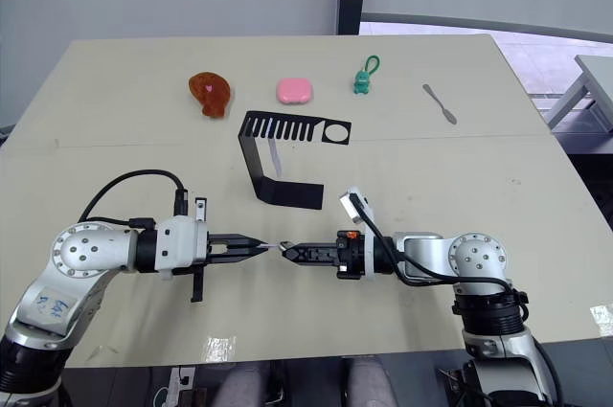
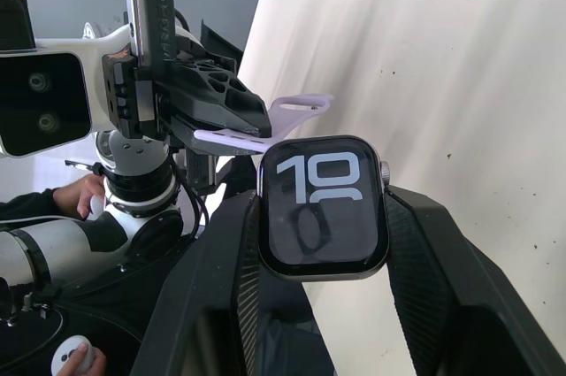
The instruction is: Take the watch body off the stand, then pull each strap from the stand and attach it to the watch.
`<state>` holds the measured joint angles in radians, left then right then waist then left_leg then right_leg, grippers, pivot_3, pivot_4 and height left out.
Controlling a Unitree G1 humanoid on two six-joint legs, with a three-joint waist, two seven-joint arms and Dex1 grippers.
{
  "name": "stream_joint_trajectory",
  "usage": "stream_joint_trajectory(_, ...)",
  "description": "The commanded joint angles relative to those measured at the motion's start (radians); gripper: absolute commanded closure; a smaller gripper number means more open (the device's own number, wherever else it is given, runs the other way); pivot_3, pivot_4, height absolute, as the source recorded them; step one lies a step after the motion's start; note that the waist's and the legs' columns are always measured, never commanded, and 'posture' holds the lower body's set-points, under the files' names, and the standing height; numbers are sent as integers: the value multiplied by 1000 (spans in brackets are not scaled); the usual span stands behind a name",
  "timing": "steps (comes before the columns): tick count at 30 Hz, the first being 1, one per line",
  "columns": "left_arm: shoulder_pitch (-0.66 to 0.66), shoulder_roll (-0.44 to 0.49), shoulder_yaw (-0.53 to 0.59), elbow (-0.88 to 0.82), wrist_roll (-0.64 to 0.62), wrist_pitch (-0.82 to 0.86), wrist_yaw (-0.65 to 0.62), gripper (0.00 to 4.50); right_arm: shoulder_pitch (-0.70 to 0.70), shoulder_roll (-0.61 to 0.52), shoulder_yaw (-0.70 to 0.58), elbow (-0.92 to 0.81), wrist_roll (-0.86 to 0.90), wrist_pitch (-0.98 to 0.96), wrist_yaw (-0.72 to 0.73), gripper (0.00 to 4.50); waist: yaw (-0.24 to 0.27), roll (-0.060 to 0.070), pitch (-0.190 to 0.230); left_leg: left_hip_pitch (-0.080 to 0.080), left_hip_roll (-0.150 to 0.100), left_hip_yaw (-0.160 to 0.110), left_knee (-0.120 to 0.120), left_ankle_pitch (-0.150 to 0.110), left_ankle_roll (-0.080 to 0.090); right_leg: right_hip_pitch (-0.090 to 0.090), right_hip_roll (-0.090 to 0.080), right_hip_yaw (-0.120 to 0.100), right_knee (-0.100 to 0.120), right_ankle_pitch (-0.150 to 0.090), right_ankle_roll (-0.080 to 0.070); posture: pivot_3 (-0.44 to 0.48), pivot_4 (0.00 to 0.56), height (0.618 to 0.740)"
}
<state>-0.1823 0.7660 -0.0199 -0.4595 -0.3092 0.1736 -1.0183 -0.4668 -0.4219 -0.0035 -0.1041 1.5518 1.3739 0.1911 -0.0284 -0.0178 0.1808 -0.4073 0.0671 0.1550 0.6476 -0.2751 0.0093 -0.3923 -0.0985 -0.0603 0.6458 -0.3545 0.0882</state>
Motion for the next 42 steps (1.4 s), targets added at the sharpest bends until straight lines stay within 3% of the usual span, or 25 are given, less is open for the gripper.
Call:
stream_joint_trajectory(1,-4,-1,-4,-22,-2,-18,1,4500,-4,4,3,-25,12,-10,6,2994,0,0,0,0,0,0,0,0,0,0,0,0,0,0,0,0,150,740)
stream_joint_trajectory(42,-110,-21,-120,-70,109,41,18,4500,-14,36,1,-9,-19,-20,-1,2994,0,0,0,0,0,0,0,0,0,0,0,0,0,0,0,0,150,740)
